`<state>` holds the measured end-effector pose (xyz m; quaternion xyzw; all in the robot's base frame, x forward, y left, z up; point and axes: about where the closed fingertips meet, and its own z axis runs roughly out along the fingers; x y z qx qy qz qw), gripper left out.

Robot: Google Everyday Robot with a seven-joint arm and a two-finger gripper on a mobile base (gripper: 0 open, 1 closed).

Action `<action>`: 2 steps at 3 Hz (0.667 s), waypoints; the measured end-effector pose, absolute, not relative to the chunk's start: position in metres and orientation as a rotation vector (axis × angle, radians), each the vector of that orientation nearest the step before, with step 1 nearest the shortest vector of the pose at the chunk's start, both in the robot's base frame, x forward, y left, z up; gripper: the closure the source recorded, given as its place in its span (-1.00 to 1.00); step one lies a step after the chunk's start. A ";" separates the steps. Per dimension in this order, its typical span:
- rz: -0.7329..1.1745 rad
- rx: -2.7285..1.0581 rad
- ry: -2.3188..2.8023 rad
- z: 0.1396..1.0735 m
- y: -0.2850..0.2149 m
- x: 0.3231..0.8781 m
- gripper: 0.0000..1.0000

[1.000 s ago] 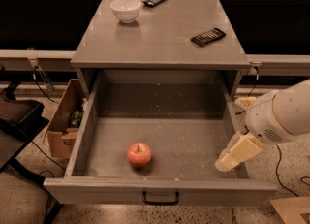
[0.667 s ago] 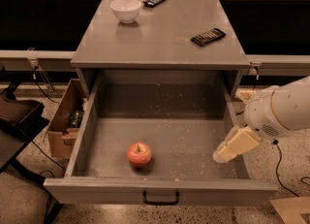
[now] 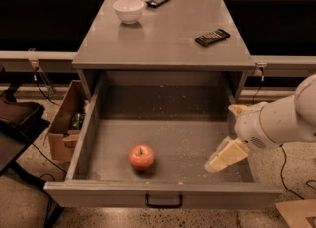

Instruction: Pick apple from top drawer and place on counter

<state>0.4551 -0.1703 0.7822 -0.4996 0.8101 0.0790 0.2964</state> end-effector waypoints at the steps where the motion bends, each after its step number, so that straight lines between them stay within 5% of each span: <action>1: 0.297 -1.294 2.131 0.731 -0.149 0.474 -1.00; 2: 0.360 -1.269 2.106 0.707 -0.137 0.485 -1.00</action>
Offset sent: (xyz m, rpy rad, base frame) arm 0.0435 0.0439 -0.1046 0.1988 0.0207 0.0126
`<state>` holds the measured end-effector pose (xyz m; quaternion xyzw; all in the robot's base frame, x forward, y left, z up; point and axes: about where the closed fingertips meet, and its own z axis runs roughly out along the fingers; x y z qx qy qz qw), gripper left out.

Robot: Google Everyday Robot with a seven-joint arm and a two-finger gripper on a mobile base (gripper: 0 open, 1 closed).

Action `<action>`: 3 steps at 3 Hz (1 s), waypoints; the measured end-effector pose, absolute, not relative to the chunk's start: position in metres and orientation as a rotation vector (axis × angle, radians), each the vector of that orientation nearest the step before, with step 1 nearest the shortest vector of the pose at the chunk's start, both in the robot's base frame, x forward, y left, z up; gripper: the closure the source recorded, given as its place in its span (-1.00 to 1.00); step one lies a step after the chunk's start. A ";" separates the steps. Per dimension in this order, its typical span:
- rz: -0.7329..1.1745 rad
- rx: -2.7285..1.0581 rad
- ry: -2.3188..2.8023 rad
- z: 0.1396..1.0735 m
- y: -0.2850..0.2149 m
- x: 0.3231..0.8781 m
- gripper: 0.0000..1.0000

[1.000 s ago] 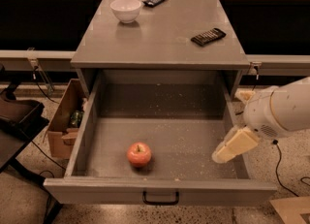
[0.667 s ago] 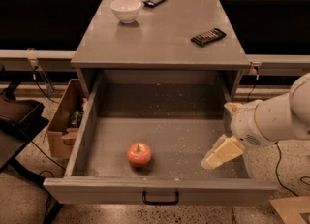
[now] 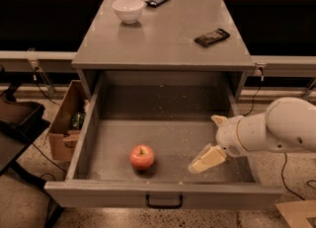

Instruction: Pick apple from top drawer and place on counter

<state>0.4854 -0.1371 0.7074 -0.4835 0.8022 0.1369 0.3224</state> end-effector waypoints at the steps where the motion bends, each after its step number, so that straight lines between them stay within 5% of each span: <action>1: 0.531 -1.276 1.996 0.679 -0.089 0.504 -1.00; 3: 0.792 -1.310 1.809 0.658 -0.022 0.507 -1.00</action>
Offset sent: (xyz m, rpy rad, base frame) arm 0.0268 0.1116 -0.0639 0.3467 0.0289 0.2211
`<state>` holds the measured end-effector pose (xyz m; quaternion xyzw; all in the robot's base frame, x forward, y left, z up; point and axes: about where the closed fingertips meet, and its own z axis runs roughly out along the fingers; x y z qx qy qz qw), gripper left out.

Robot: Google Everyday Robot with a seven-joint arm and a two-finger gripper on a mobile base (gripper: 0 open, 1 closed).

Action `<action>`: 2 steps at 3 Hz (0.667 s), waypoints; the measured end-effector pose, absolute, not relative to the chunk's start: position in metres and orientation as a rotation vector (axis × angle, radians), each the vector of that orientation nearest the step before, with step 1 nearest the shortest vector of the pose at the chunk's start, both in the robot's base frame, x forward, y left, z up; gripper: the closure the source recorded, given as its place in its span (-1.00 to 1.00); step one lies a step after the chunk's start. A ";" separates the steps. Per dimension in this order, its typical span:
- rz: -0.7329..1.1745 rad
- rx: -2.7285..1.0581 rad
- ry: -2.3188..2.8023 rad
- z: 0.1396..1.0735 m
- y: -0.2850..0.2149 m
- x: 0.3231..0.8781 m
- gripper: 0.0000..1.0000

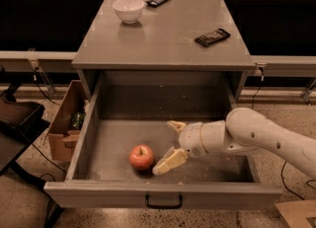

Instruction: Pick apple from top drawer and place on counter

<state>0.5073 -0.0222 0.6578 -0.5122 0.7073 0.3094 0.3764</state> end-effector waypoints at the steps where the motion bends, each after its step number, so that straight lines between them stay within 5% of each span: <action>1: 0.880 -1.319 1.700 0.660 0.003 0.508 -1.00; 2: 0.914 -1.361 1.615 0.653 0.023 0.503 -1.00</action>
Offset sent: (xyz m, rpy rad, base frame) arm -0.0104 0.0679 -0.0158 0.1618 -0.1118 0.2072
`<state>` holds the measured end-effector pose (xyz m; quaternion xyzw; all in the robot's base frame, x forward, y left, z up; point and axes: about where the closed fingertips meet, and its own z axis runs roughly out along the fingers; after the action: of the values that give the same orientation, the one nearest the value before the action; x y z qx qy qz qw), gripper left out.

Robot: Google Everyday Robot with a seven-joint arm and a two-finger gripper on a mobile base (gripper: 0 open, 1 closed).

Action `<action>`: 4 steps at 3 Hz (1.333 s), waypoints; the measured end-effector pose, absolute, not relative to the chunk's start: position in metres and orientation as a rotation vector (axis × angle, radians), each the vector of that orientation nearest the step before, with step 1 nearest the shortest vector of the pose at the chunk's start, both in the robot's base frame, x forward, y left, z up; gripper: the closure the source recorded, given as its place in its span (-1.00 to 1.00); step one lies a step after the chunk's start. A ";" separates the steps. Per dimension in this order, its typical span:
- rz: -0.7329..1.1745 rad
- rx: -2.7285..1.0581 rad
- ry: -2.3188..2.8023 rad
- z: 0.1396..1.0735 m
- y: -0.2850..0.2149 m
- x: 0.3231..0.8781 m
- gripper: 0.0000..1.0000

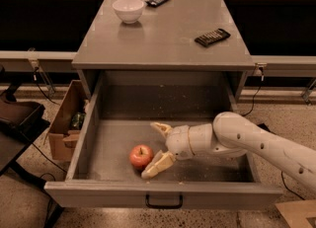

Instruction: Pick apple from top drawer and place on counter

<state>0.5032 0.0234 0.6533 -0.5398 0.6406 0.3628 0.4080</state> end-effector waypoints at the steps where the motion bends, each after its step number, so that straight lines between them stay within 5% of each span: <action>1: 0.924 -1.411 1.539 0.645 0.038 0.496 -0.95; 4: 0.894 -1.495 1.507 0.620 0.058 0.502 0.43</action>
Offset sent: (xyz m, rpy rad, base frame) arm -0.0103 0.0297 -0.0170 0.0145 -0.0918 0.1058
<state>0.5022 0.0576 0.6203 -0.5930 0.5977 0.3545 0.4067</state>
